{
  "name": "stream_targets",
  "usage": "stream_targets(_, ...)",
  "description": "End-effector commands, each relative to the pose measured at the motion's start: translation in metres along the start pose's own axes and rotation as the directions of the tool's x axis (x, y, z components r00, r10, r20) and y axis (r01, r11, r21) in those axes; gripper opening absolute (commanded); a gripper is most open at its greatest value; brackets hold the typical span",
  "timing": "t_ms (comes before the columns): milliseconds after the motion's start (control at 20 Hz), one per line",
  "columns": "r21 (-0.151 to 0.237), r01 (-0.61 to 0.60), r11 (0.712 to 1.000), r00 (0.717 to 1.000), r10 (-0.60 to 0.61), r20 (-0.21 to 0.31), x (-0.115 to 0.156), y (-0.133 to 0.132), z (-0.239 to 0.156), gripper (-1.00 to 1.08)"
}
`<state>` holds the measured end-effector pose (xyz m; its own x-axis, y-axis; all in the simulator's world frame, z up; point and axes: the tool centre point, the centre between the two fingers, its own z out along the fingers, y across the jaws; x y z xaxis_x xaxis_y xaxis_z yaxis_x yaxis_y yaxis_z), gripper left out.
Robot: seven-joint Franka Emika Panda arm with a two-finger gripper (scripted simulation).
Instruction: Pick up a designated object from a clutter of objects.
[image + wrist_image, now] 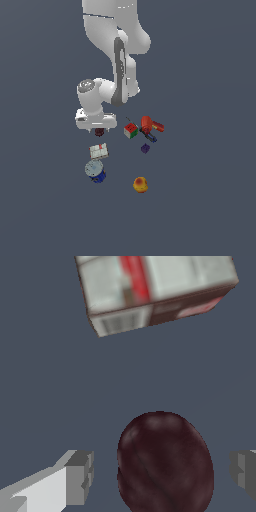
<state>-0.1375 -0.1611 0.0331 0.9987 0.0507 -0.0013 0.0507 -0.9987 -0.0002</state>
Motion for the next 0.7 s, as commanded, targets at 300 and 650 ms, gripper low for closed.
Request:
stream_targets(300,0.0,0.0,1.0,1.0,0.0,-0.001,0.0003,0.0001,0.0012,-1.0)
stream_targets(650,-0.001,-0.001,1.0,1.0,0.001,-0.002,0.0002,-0.0001,-0.0012,-1.0)
